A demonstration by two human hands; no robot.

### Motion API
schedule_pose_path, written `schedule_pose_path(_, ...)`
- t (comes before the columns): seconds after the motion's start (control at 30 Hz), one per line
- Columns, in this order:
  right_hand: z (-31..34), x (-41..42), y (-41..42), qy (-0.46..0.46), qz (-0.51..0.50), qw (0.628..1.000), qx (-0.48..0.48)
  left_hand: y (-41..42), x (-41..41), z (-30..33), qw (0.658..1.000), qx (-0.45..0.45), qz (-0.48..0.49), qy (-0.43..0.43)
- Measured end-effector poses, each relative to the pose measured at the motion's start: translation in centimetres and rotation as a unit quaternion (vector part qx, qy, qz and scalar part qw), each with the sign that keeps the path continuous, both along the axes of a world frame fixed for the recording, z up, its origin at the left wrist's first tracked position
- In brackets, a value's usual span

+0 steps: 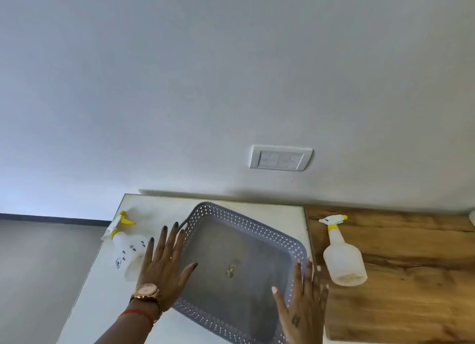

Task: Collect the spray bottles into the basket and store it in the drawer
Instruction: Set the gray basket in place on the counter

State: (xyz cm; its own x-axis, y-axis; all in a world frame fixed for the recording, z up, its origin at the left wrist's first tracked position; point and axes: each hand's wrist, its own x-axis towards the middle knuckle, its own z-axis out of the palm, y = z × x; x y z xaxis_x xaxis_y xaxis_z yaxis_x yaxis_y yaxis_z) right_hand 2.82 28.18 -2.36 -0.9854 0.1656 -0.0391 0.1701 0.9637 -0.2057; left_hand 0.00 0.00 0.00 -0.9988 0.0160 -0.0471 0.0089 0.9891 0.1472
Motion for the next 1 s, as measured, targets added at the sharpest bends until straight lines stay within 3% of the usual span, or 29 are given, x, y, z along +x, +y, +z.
schedule_pose_path(0.2,-3.4,0.8,-0.4,-0.052,-0.024,0.995,-0.088,-1.2,-0.6,-3.9,0.994,0.015,0.050,-0.101)
schedule_pose_path(0.3,-4.2,1.3,-1.3,-0.017,-0.054,0.993,-0.105,-1.7,-1.3,-5.0,0.986,0.053,0.084,-0.137)
schedule_pose_path(0.43,-5.0,1.1,-1.0,0.045,-0.106,0.984,-0.137,-2.3,-1.6,-5.8,0.987,0.029,0.092,-0.125)
schedule_pose_path(0.67,-6.0,0.3,0.0,0.071,-0.112,0.976,-0.175,-2.7,-0.7,-6.1,0.989,0.035,0.089,-0.116)
schedule_pose_path(1.0,-6.0,-1.5,1.7,0.101,-0.014,0.980,-0.170,-3.4,4.9,-6.5,0.979,0.124,0.150,-0.067)
